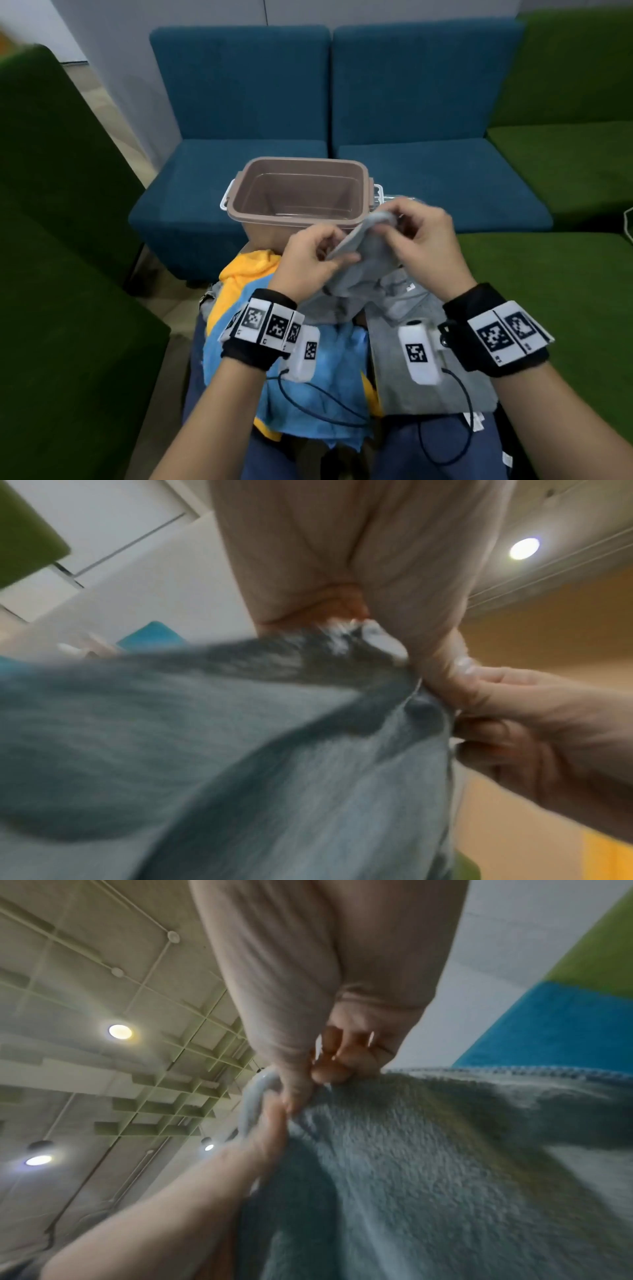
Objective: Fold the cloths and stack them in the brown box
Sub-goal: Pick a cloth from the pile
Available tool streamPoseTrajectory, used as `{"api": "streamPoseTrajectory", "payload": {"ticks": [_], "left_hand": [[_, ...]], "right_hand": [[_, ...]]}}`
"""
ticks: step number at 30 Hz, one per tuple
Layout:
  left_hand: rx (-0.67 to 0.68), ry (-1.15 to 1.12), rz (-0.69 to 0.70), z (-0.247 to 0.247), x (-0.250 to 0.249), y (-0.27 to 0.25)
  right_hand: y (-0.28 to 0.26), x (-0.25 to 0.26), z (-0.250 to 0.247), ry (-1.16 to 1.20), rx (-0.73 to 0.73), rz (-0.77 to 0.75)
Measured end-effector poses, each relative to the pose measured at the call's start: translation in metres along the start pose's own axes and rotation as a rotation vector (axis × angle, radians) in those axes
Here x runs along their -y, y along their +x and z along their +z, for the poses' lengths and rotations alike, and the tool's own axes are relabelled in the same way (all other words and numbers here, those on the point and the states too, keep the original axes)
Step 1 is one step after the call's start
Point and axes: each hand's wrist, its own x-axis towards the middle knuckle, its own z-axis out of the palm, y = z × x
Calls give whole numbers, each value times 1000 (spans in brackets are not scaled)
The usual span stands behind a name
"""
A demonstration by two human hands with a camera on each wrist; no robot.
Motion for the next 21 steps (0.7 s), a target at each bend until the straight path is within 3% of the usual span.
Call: {"api": "streamPoseTrajectory", "payload": {"ticks": [3,5,9,13,15,18,21], "left_hand": [[75,211,-60,-3,30,-17],[56,239,-138,-5,45,-26],[-38,279,-254,-14,54,-31],[-241,325,-291,-26,42,-21],[-315,267,-280,-22,31,-14],[-214,72,-309,-5,18,-11],[-147,-20,-335,7,10,-13]], "right_hand": [[5,-9,-17,-44,-191,15],[6,-19,-31,-109,-338,21],[1,-43,-47,-145,-480,80],[-10,-52,-46,-209,-572,157],[-16,-50,-38,-283,-550,182],[-31,-48,-14,-433,-339,128],[-48,-41,6,-283,-157,146]]}}
